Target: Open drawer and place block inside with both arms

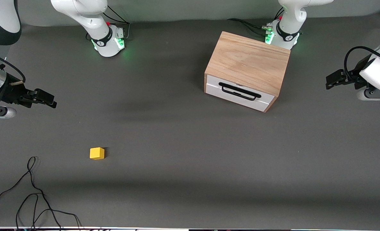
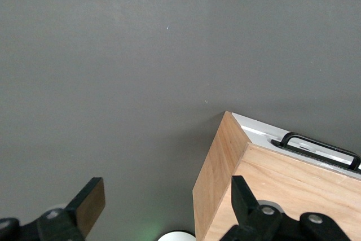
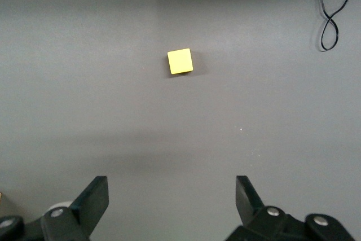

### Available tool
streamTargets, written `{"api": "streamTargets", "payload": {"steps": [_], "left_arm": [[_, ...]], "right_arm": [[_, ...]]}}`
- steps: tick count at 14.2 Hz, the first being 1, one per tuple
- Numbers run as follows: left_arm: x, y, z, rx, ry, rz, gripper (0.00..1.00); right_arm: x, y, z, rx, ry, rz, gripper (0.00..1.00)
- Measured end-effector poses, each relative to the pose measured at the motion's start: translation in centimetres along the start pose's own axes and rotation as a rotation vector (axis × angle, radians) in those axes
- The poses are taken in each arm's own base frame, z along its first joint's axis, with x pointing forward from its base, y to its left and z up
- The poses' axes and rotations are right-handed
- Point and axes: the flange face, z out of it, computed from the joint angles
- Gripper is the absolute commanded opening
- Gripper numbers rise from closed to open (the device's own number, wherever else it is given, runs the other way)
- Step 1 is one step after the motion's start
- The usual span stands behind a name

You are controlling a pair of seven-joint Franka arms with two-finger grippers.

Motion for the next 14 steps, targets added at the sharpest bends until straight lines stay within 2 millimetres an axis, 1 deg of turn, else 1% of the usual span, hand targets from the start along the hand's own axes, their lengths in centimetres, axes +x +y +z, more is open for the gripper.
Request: {"api": "streamTargets", "payload": {"steps": [4, 8, 14], "left_arm": [[0.0, 0.0, -0.5, 0.000, 0.011, 0.000, 1.00], [0.1, 0.0, -0.5, 0.000, 0.011, 0.001, 1.00], [0.4, 0.0, -0.4, -0.001, 0.009, 0.001, 1.00]], "right_arm": [[0.2, 0.1, 0.1, -0.001, -0.001, 0.002, 1.00], [1.1, 0.2, 0.5, 0.000, -0.003, 0.003, 1.00], [1.2, 0.2, 0.5, 0.000, -0.006, 0.003, 1.00]]}}
